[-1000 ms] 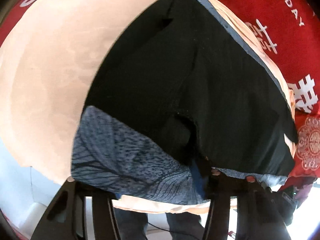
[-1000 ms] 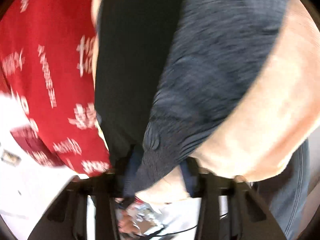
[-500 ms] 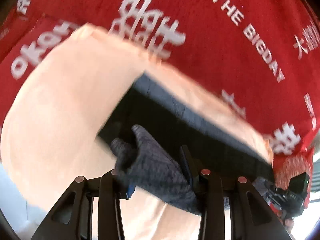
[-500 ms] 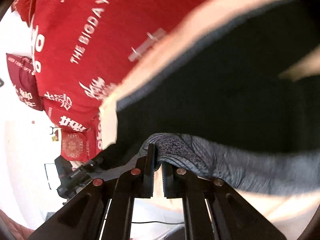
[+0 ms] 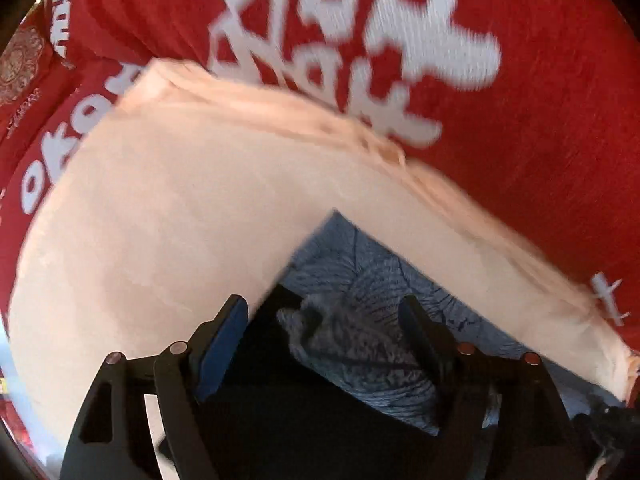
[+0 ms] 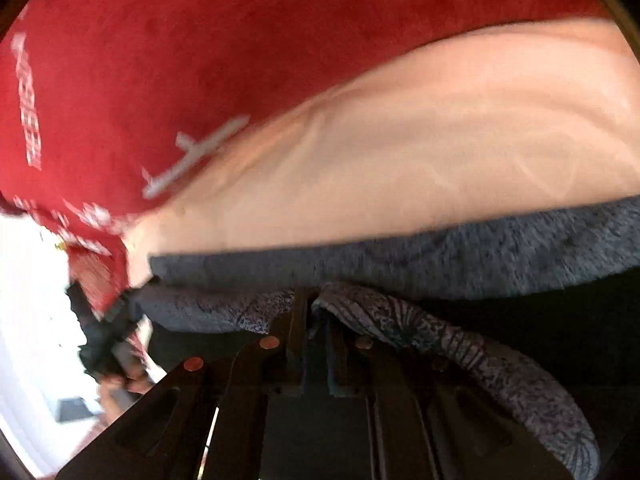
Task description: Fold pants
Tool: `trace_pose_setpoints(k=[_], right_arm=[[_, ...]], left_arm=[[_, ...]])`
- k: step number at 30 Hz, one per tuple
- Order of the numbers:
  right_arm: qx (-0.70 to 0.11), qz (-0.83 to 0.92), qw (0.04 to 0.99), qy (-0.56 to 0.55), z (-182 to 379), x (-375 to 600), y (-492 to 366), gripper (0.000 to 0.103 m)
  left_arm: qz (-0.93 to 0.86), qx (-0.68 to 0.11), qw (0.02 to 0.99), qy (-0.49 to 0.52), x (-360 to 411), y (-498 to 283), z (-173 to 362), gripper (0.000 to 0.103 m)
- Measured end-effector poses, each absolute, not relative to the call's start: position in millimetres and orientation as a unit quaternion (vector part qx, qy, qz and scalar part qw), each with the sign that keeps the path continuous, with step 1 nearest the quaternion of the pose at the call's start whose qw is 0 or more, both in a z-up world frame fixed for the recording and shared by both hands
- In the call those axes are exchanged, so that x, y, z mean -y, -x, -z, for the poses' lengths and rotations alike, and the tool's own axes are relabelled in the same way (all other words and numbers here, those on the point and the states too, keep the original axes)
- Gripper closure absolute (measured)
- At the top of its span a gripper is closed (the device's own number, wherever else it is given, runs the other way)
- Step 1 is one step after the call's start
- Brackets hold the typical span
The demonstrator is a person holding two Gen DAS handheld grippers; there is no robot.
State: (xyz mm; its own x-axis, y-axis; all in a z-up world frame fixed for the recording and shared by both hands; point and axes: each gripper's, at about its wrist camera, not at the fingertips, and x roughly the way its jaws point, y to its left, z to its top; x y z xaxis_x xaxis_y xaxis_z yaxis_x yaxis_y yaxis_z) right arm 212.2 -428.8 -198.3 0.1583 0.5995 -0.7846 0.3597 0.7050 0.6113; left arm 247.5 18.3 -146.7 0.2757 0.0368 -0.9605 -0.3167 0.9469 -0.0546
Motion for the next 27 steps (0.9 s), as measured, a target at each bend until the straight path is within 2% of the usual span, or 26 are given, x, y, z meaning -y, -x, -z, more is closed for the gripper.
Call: trace_pose_setpoints(k=[2, 5, 6, 9, 13, 14, 15, 16, 18, 22, 25, 27], right_arm=[[-0.642, -0.089, 0.667, -0.367, 187.3, 428.8, -209.2, 0.09], [-0.626, -0.093, 0.714, -0.299, 144.9, 419.0, -205.4, 0.063], [-0.616, -0.099, 0.724, -0.293, 131.9, 413.3, -204.6, 0.062], [-0.602, -0.132, 0.735, -0.282, 112.0, 389.9, -199.4, 0.062], [-0.627, -0.151, 0.725, -0.243, 135.6, 355.2, -195.6, 0.062], [-0.634, -0.149, 0.721, -0.236, 144.7, 347.4, -200.9, 0.062], [-0.642, -0.145, 0.718, -0.227, 157.5, 342.8, -205.6, 0.062], [-0.648, -0.133, 0.719, -0.212, 164.9, 341.4, -209.1, 0.062], [-0.648, -0.121, 0.723, -0.207, 173.0, 348.9, -212.8, 0.074], [-0.624, -0.059, 0.75, -0.212, 154.7, 388.5, -207.6, 0.071], [-0.609, -0.031, 0.746, -0.268, 139.2, 431.2, -189.6, 0.071], [-0.601, -0.026, 0.75, -0.275, 126.1, 442.7, -175.0, 0.067]], left_arm=[[-0.109, -0.58, 0.801, 0.104, -22.7, -241.7, 121.0, 0.024], [-0.105, -0.565, 0.817, 0.053, -11.6, -230.5, 92.4, 0.024], [-0.097, -0.566, 0.818, 0.04, -6.1, -228.1, 89.2, 0.024], [-0.065, -0.59, 0.805, 0.003, 23.2, -218.5, 108.4, 0.024], [-0.064, -0.616, 0.785, -0.036, 58.0, -218.1, 159.9, 0.024], [-0.075, -0.609, 0.788, -0.051, 63.1, -217.0, 166.0, 0.021], [-0.084, -0.597, 0.795, -0.061, 69.9, -216.0, 164.0, 0.016], [-0.086, -0.595, 0.796, -0.066, 71.5, -216.2, 162.9, 0.016], [-0.082, -0.606, 0.789, -0.059, 69.2, -215.1, 160.2, 0.016], [-0.082, -0.623, 0.774, -0.075, 68.4, -198.6, 145.9, 0.016], [-0.068, -0.626, 0.771, -0.095, 82.6, -179.4, 130.7, 0.016], [-0.052, -0.633, 0.765, -0.101, 91.3, -165.4, 129.7, 0.016]])
